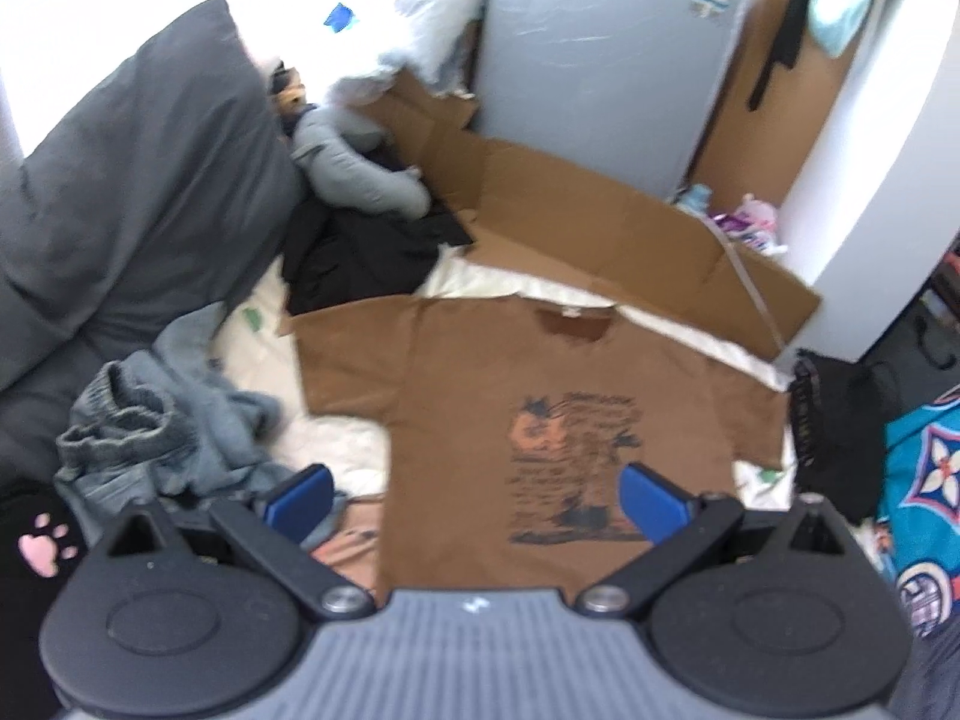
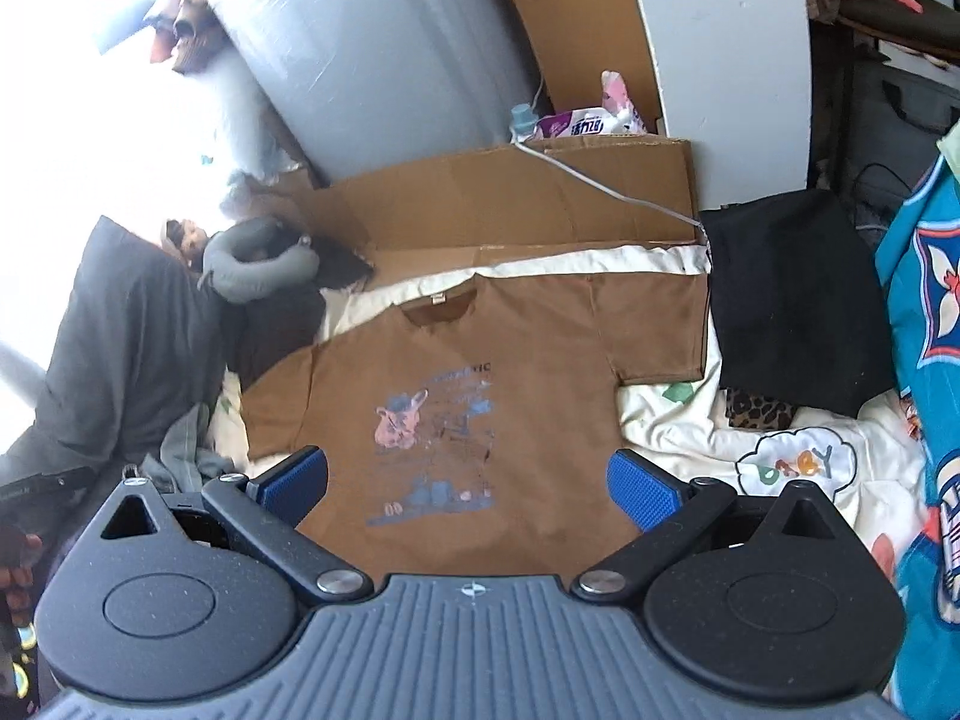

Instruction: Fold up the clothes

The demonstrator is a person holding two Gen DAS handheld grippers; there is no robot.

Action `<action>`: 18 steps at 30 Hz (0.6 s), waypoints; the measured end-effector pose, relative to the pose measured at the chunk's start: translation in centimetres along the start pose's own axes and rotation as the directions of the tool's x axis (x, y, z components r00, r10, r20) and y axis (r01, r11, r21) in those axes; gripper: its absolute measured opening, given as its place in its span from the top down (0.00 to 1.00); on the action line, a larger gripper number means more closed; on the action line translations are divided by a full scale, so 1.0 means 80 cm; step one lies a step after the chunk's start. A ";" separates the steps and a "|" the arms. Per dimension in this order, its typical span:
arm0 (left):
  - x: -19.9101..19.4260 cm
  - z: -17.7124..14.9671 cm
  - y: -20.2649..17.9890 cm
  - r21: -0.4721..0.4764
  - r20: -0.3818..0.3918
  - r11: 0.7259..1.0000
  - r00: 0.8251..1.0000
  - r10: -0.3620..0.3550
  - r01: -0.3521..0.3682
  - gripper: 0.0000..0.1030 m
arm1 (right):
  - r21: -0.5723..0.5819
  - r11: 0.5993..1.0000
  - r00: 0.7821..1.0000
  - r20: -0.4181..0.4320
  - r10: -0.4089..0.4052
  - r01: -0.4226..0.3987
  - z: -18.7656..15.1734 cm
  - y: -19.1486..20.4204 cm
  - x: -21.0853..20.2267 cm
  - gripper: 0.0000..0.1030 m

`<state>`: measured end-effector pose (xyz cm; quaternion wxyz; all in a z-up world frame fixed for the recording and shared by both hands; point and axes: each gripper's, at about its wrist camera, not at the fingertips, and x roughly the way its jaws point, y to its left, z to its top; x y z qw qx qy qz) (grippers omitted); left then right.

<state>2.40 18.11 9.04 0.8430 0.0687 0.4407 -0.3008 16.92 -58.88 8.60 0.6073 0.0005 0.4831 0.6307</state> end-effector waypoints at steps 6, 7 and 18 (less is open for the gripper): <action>0.017 0.001 -0.057 0.014 -0.005 0.998 0.999 -0.054 0.054 0.01 | 0.005 1.000 1.000 -0.004 0.014 -0.014 -0.006 -0.001 -0.002 0.01; 0.020 0.000 -0.066 0.022 -0.009 0.998 0.998 -0.065 0.065 0.01 | 0.008 1.000 1.000 0.005 0.001 -0.001 -0.006 -0.002 -0.004 0.01; 0.043 0.000 -0.103 0.123 -0.013 0.990 0.998 -0.065 0.066 0.01 | -0.032 0.983 0.983 0.045 -0.179 0.180 -0.012 0.008 -0.026 0.01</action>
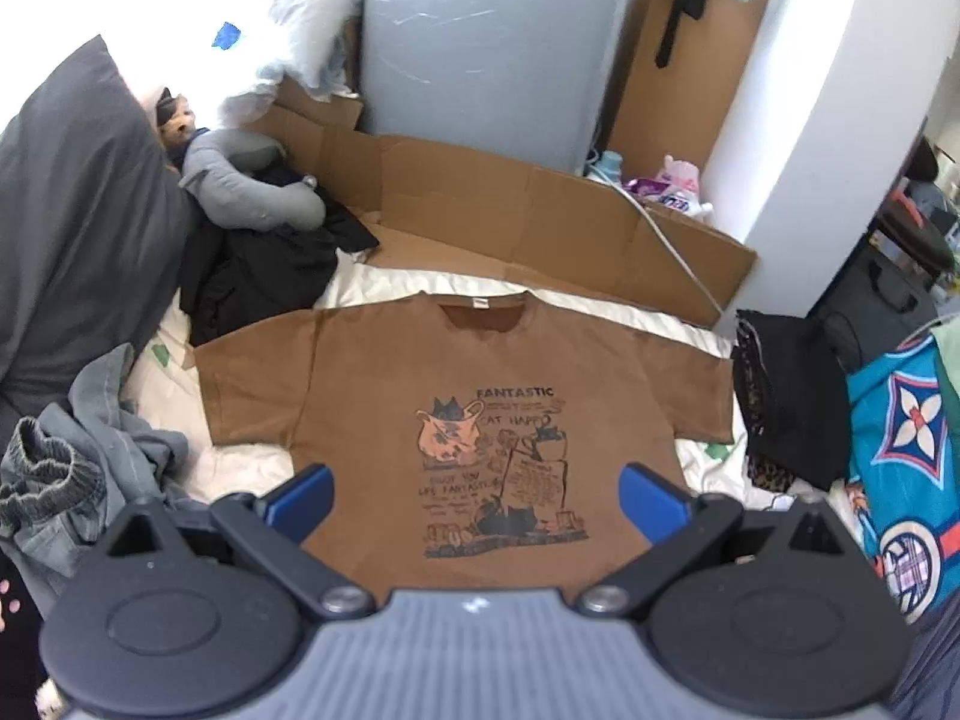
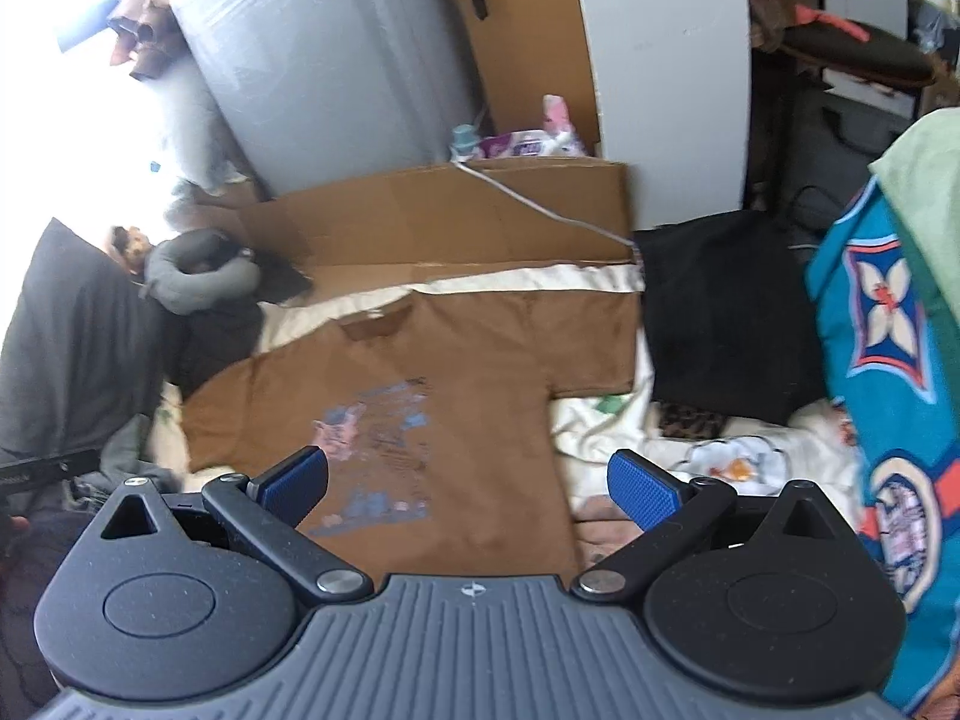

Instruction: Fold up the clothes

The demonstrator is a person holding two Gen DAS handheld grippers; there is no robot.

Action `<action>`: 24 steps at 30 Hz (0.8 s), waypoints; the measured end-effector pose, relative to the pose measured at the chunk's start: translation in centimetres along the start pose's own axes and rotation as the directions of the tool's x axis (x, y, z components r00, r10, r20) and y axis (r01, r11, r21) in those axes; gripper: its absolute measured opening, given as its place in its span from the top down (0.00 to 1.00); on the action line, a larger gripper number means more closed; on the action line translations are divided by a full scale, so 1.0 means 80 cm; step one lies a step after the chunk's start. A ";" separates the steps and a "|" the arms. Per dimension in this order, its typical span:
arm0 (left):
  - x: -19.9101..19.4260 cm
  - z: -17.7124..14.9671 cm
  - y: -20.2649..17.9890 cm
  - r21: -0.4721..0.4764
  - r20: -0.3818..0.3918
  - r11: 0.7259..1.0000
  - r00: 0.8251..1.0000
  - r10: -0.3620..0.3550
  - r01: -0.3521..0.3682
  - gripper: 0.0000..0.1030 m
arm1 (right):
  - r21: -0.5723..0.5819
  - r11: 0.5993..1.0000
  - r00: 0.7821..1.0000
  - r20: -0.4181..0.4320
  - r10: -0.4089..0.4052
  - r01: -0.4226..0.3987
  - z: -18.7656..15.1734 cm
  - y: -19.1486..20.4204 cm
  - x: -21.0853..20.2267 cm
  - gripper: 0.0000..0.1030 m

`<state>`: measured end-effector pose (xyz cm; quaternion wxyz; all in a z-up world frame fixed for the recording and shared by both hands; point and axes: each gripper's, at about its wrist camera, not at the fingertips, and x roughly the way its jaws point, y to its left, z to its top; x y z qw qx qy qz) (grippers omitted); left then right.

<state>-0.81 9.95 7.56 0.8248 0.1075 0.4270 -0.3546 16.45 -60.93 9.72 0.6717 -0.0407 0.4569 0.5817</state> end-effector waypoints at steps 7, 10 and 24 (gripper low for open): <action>0.001 0.000 0.000 -0.010 0.014 1.000 1.000 -0.018 0.018 0.01 | -0.037 0.996 0.997 0.016 -0.080 0.081 0.005 0.026 -0.022 0.01; 0.000 0.000 0.007 -0.037 0.029 0.998 0.999 -0.044 0.045 0.01 | -0.061 0.995 0.996 0.032 -0.082 0.084 0.015 0.043 -0.031 0.01; 0.002 0.047 0.004 0.022 0.053 0.997 0.996 -0.078 0.076 0.01 | 0.006 0.997 0.996 0.051 -0.072 0.072 0.054 0.015 0.006 0.01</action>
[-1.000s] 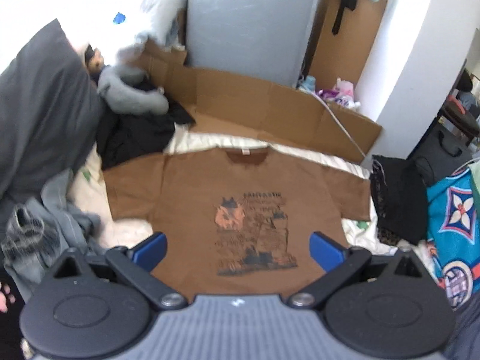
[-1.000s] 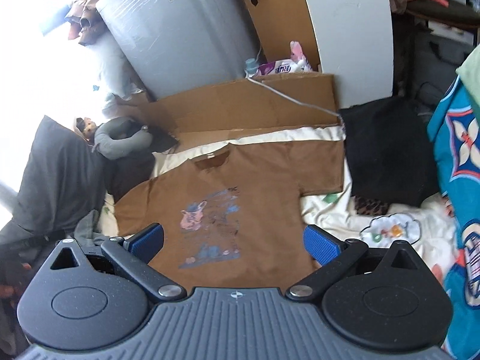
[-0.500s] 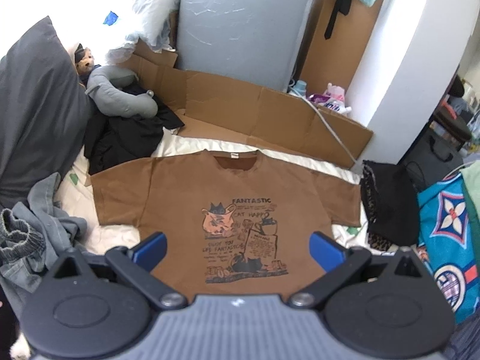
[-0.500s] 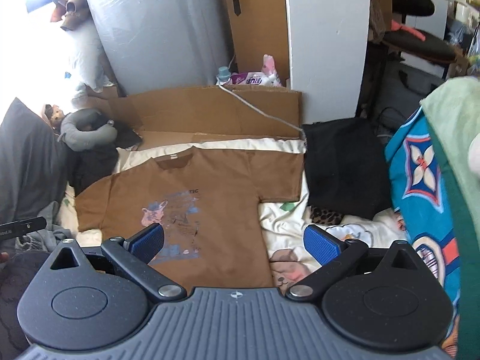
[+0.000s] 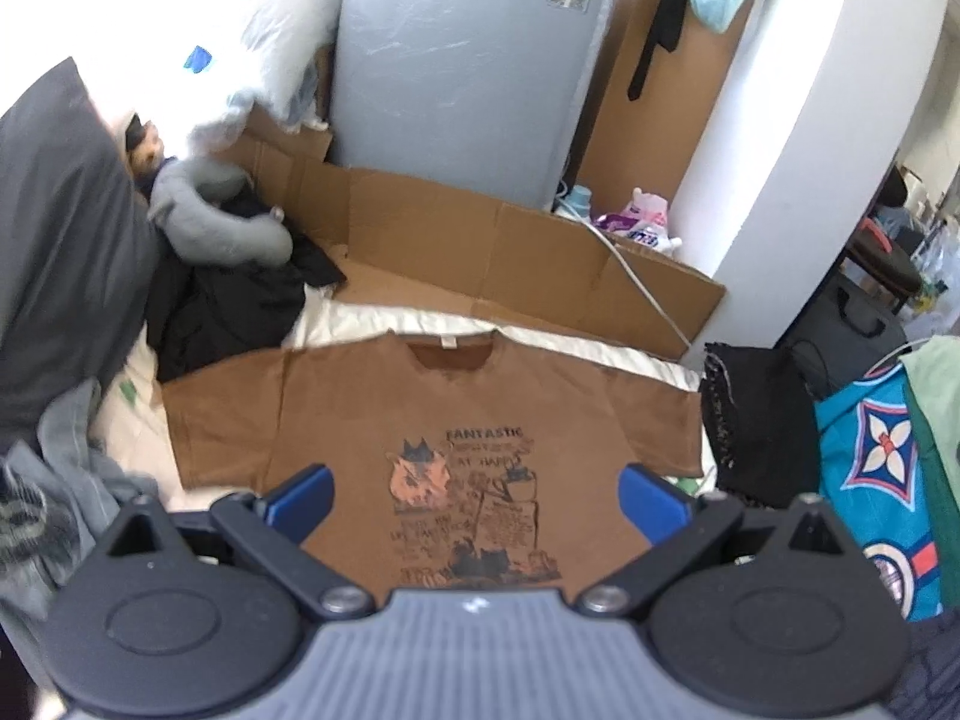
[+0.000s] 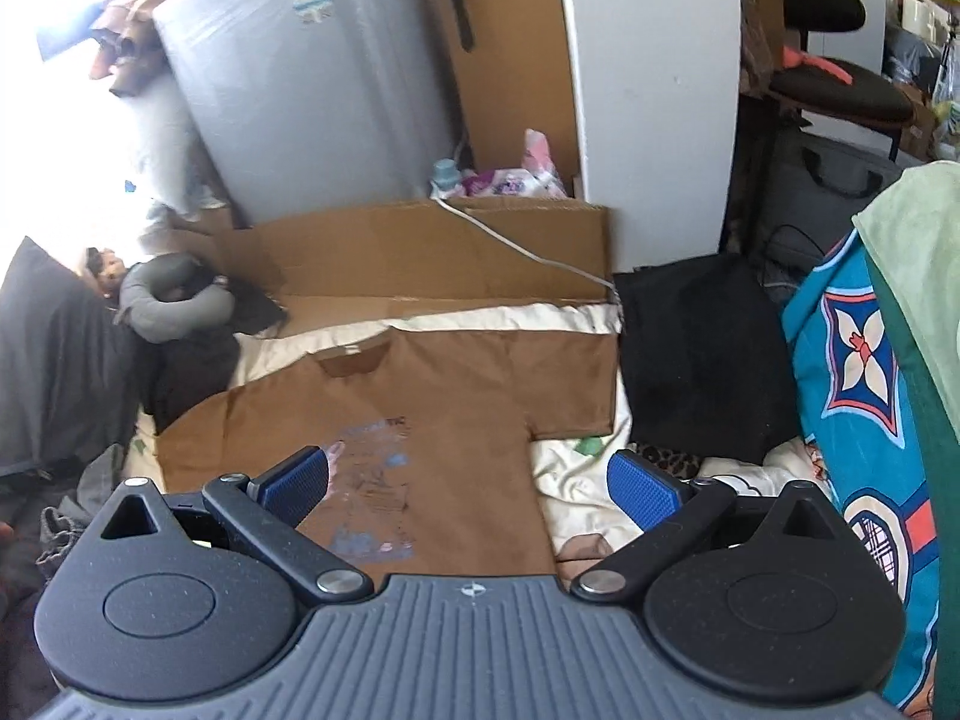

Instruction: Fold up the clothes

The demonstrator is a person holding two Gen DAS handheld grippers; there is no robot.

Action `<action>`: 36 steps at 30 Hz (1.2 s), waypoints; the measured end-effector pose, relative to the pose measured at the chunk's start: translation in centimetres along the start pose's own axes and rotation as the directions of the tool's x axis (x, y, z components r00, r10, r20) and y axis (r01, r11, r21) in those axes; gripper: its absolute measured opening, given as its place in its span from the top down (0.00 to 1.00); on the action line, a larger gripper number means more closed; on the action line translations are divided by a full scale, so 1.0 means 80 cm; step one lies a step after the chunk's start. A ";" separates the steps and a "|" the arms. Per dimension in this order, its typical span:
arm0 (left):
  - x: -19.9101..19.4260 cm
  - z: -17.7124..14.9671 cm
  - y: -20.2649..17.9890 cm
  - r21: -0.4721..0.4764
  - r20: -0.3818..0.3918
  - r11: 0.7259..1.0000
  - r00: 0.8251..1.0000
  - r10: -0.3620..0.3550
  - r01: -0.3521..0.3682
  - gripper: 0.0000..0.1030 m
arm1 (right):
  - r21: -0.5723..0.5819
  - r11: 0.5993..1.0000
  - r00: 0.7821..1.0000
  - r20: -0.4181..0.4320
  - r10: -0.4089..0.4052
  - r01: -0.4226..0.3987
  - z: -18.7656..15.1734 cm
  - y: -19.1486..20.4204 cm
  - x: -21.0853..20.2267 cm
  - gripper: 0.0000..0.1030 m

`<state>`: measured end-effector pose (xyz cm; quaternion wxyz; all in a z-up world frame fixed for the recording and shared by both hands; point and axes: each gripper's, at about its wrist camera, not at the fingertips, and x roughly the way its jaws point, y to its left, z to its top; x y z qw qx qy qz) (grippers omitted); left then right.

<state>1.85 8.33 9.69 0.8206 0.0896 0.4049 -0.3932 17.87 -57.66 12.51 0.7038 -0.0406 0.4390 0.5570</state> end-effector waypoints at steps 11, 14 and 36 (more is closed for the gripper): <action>0.027 0.117 -0.018 0.092 -0.013 0.995 1.000 -0.027 0.028 0.01 | 0.037 0.999 1.000 -0.015 -0.004 0.004 0.038 -0.061 0.079 0.01; 0.043 0.155 -0.026 0.098 -0.023 0.995 1.000 -0.021 0.023 0.01 | 0.044 0.999 1.000 -0.030 0.011 -0.010 0.050 -0.070 0.103 0.02; 0.256 0.285 -0.165 0.036 -0.117 0.998 0.992 -0.052 0.056 0.01 | 0.070 0.997 1.000 -0.027 -0.013 0.015 0.108 -0.122 0.248 0.02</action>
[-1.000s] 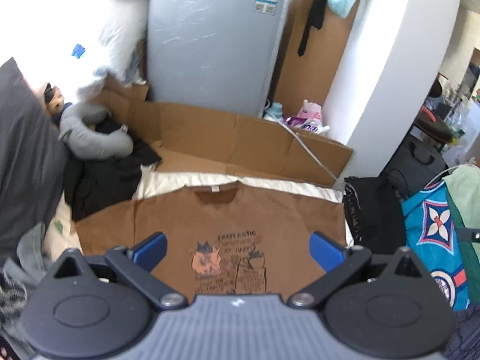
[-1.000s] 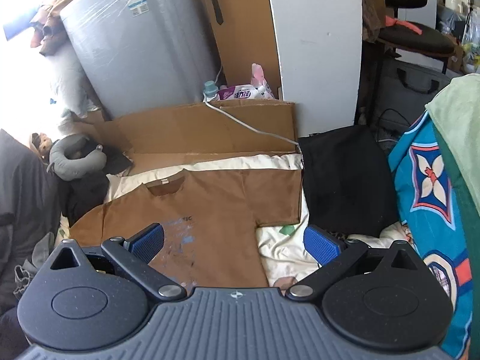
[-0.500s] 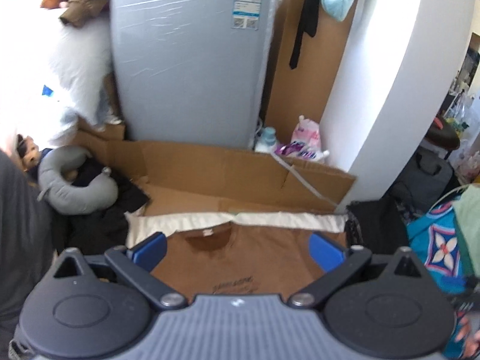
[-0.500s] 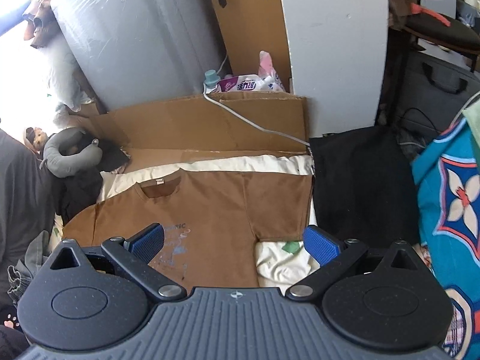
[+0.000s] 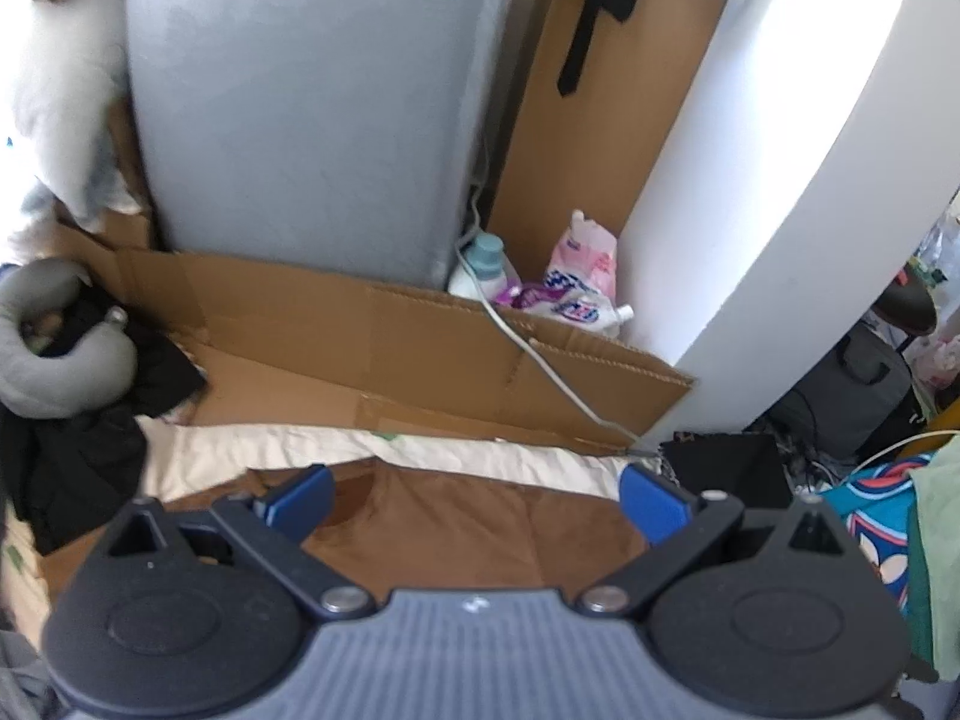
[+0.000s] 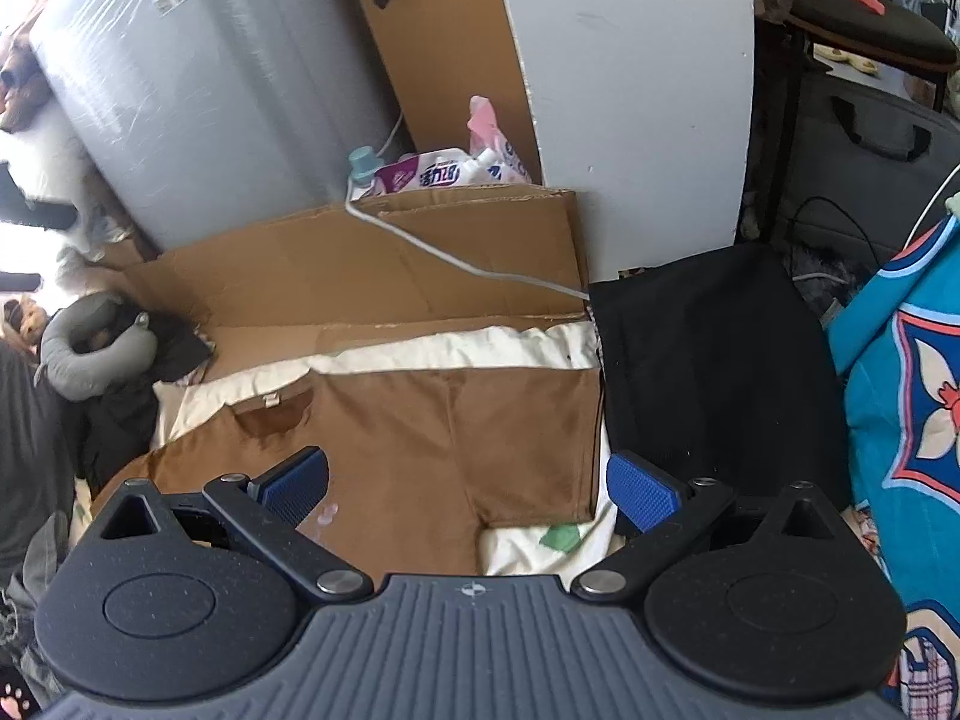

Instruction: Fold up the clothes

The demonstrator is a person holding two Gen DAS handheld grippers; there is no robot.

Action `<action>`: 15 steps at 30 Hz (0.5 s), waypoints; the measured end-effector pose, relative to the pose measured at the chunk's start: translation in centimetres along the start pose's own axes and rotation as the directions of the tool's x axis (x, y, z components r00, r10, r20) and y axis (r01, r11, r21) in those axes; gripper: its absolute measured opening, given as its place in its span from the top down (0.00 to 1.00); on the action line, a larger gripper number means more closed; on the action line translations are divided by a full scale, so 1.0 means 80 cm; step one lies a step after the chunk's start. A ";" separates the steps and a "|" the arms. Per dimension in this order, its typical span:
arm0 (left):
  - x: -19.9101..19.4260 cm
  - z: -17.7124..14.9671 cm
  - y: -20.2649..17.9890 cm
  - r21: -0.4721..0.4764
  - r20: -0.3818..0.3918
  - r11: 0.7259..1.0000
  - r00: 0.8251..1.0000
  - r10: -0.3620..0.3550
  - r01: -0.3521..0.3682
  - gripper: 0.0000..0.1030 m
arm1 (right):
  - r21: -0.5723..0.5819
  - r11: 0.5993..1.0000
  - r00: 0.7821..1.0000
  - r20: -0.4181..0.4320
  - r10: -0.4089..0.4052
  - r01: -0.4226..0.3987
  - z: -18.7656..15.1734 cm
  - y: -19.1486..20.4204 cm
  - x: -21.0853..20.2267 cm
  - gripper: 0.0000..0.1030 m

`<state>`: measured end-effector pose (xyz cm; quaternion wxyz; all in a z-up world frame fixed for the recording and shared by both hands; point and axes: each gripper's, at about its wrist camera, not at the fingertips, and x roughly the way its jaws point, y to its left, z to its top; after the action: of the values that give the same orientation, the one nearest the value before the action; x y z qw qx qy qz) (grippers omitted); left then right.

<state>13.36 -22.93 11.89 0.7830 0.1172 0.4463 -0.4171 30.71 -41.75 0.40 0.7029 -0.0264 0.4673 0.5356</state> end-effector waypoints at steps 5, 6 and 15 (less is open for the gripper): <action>0.054 -0.009 -0.016 0.022 -0.016 1.000 1.000 -0.003 0.003 0.01 | -0.013 1.000 1.000 0.005 -0.013 0.013 0.013 -0.015 0.039 0.02; 0.063 -0.012 -0.019 0.029 -0.019 1.000 1.000 -0.003 0.004 0.01 | -0.029 0.999 1.000 0.009 -0.017 0.017 0.013 -0.016 0.046 0.02; 0.156 -0.065 -0.048 0.121 -0.051 0.992 0.998 -0.023 0.029 0.01 | -0.061 0.998 1.000 0.025 -0.002 0.003 -0.006 -0.016 0.127 0.02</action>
<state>10.48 -29.28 -0.29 0.7576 0.1693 0.4407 -0.4506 31.28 -35.15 -7.47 0.7083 -0.0417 0.4418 0.5489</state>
